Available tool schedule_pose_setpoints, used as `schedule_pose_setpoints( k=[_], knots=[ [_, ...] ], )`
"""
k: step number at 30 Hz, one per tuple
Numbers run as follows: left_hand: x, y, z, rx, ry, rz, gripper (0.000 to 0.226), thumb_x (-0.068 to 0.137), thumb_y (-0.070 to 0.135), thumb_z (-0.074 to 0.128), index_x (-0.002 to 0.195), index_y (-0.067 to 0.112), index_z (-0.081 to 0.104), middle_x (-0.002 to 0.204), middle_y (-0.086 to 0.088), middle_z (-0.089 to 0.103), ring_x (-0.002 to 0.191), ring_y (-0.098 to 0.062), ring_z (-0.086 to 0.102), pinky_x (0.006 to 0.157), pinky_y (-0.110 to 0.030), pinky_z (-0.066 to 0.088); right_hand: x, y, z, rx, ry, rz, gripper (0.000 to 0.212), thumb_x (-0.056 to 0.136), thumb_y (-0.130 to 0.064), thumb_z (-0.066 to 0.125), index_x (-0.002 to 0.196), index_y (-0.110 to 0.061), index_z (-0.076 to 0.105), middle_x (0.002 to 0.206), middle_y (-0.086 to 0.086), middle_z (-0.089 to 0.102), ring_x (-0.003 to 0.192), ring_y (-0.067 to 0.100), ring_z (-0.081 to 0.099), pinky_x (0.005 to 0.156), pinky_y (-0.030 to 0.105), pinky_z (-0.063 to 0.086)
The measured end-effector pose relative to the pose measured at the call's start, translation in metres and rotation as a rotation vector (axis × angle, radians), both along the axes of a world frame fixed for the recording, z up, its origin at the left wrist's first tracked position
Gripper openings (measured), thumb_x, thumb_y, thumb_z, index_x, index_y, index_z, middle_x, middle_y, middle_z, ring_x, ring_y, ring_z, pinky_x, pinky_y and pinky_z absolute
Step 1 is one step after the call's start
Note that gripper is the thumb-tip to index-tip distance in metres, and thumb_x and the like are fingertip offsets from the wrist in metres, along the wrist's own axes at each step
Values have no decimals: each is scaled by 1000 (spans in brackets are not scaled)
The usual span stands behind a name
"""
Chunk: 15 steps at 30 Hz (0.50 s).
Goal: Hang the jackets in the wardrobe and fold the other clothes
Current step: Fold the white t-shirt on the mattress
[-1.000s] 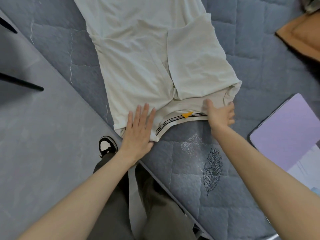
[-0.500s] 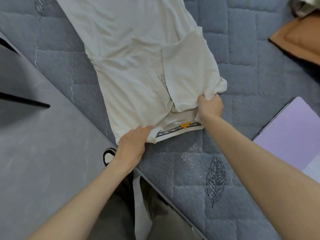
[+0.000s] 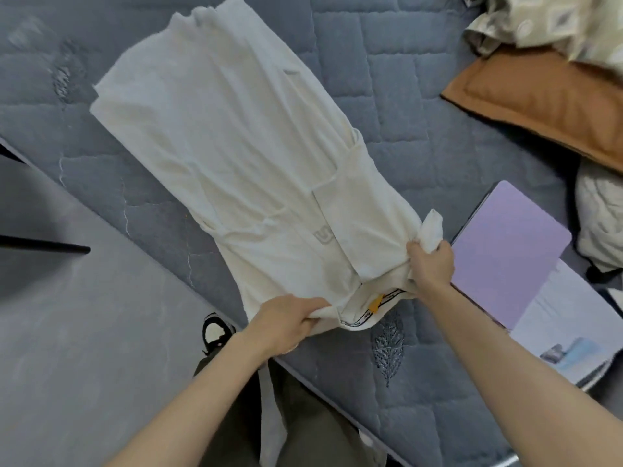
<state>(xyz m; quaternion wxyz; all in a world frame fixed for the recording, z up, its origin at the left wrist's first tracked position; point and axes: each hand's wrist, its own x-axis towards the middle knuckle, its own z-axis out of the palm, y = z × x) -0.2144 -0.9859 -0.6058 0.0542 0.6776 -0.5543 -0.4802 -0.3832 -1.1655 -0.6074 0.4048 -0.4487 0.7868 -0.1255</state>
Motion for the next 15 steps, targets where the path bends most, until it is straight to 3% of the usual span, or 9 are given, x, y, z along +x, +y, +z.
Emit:
schedule_pose_setpoints(
  k=[3, 6, 8, 10, 13, 15],
  knots=[
    [29, -11, 7, -30, 28, 148, 32, 99, 24, 42, 125, 36, 55, 124, 7, 62, 112, -19, 55, 76, -26, 36, 14, -6, 15, -31, -202, -3, 19, 89, -13, 56, 106, -14, 48, 90, -4, 53, 87, 19, 52, 62, 27, 44],
    [74, -23, 17, -78, -22, 315, 20, 98, 27, 42, 92, 40, 57, 101, 9, 67, 95, -17, 60, 70, -30, 40, 52, -22, 28, -42, -401, -70, 24, 91, -9, 54, 112, -19, 47, 92, -6, 56, 84, 14, 55, 67, 25, 49],
    [102, -31, 24, -93, -32, 441, 28, 98, 28, 41, 75, 43, 49, 81, 21, 61, 79, -1, 56, 63, -21, 38, 86, -34, 34, -42, -480, -117, 29, 93, -8, 53, 121, -15, 46, 95, -5, 56, 84, 12, 56, 65, 22, 50],
    [129, -42, 24, -111, 9, 588, 32, 98, 27, 40, 69, 36, 48, 74, 19, 58, 72, 2, 52, 58, -13, 34, 121, -48, 36, -12, -562, -155, 36, 94, -8, 50, 130, -12, 45, 105, 2, 59, 93, 18, 59, 75, 30, 55],
    [165, -58, 15, -143, -39, 780, 27, 100, 28, 39, 77, 26, 53, 76, 11, 57, 73, -2, 53, 57, -18, 35, 168, -68, 34, 50, -704, -154, 33, 95, -12, 51, 126, -23, 50, 114, 4, 60, 104, 23, 60, 88, 39, 53],
    [183, -64, 5, -155, -101, 923, 21, 99, 25, 41, 113, 22, 56, 87, 4, 58, 86, -15, 54, 66, -25, 35, 187, -76, 28, 119, -834, -133, 39, 97, -24, 52, 135, -31, 46, 116, 0, 60, 105, 20, 63, 89, 38, 54]
  ],
)
